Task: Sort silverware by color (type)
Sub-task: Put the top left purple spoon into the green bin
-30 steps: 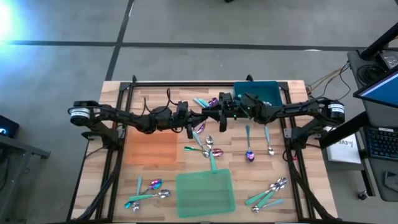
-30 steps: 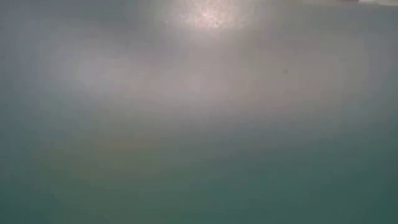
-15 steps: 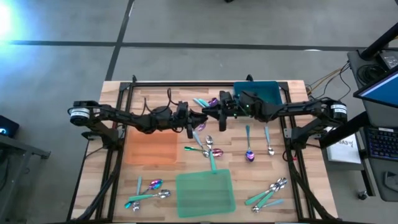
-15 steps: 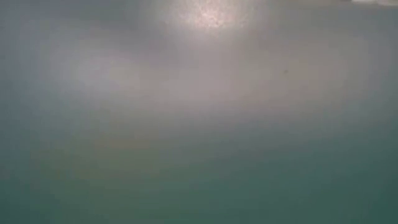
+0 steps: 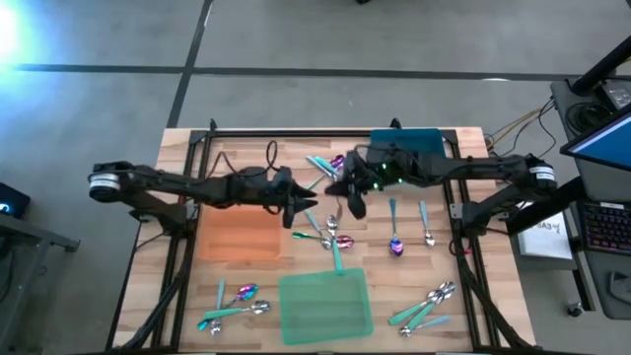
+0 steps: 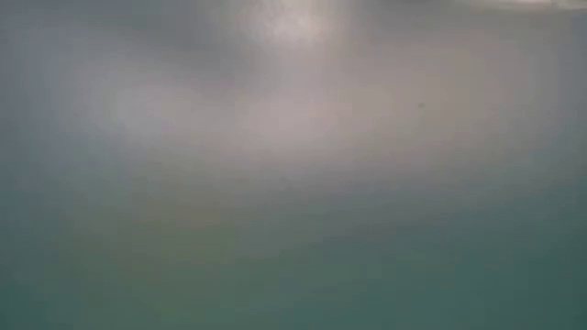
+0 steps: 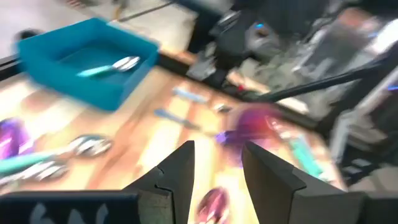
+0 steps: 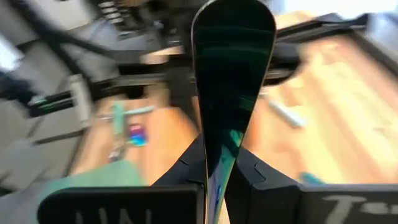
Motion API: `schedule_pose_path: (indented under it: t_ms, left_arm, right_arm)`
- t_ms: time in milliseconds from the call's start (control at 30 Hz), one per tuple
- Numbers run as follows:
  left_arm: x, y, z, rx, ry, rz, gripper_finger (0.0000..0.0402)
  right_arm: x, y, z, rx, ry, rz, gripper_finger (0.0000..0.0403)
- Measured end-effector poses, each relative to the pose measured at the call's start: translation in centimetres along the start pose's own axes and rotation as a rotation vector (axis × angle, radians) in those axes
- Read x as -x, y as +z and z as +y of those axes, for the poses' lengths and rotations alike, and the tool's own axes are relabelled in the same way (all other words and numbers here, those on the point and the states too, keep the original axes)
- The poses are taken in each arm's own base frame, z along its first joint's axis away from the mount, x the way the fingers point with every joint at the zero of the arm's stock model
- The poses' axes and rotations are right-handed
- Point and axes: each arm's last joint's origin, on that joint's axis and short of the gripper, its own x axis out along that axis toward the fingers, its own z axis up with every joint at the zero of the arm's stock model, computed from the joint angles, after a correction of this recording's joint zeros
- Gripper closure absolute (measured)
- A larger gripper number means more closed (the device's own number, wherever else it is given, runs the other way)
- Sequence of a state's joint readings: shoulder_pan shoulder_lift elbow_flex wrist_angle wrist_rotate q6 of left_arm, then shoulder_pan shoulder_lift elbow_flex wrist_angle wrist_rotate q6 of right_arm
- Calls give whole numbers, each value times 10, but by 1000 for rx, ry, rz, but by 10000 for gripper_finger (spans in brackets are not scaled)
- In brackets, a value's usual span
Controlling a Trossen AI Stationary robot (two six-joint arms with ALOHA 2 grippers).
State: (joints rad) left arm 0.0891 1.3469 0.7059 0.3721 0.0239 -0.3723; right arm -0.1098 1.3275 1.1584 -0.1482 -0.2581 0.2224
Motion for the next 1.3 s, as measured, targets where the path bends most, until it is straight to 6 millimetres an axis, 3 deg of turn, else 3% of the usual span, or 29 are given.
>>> schedule_pose_path:
  t_ms: [133, 333, 567, 767, 967, 1100, 1300]
  left_arm:
    - [16, -2, 3, -24, 133, 77, 284]
    - [35, -1, 5, -62, 235, 139, 284]
    - [49, -6, 7, -66, 274, 227, 284]
    - [53, -10, 8, -44, 298, 280, 284]
    - [54, -13, 10, -45, 310, 313, 284]
    - [54, -14, 10, -45, 314, 323, 284]
    - [59, -17, 9, -12, 281, 383, 284]
  right_arm:
    - [-7, -10, 36, 31, 97, 35, 388]
    - [-18, -36, 85, 69, 66, 55, 388]
    - [-39, -72, 121, 21, 41, 53, 388]
    - [-72, -103, 135, -15, 61, 122, 388]
    - [-96, -113, 143, -24, 104, 157, 388]
    - [-101, -113, 147, -27, 164, 192, 383]
    - [-94, -105, 149, -28, 172, 238, 333]
